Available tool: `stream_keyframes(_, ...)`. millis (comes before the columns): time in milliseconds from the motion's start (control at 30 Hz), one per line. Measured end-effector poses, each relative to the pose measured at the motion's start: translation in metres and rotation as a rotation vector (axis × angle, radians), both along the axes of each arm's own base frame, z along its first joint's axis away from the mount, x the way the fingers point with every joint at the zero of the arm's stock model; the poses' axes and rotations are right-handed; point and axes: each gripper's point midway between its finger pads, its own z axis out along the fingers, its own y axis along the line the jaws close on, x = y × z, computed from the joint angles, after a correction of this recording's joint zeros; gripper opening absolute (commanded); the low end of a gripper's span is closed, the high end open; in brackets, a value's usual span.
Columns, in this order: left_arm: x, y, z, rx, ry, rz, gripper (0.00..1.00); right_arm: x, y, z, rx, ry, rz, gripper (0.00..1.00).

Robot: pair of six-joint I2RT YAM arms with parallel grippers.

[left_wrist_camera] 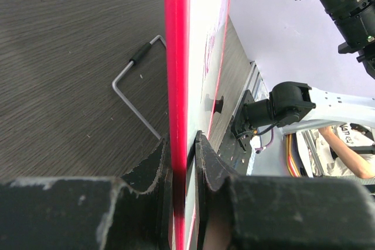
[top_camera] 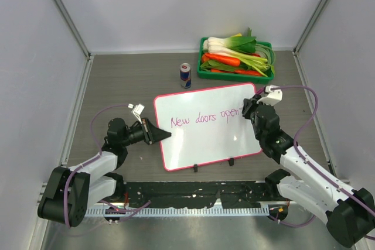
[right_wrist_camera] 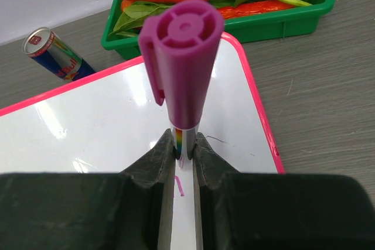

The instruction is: Write a sentence on the whiteboard

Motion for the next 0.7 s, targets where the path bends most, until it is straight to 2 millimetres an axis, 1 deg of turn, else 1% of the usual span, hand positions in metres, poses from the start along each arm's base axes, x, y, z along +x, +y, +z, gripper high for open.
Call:
stream_keyframes(400, 0.000, 0.000, 0.000, -0.001, 0.001, 0.001, 0.00, -0.009, -0.002, -0.010, 0.020, 0.006, 0.005, 0.01)
stream_keyframes(700, 0.000, 0.000, 0.000, -0.001, 0.001, 0.001, 0.00, -0.014, -0.002, -0.013, 0.025, 0.013, 0.018, 0.01)
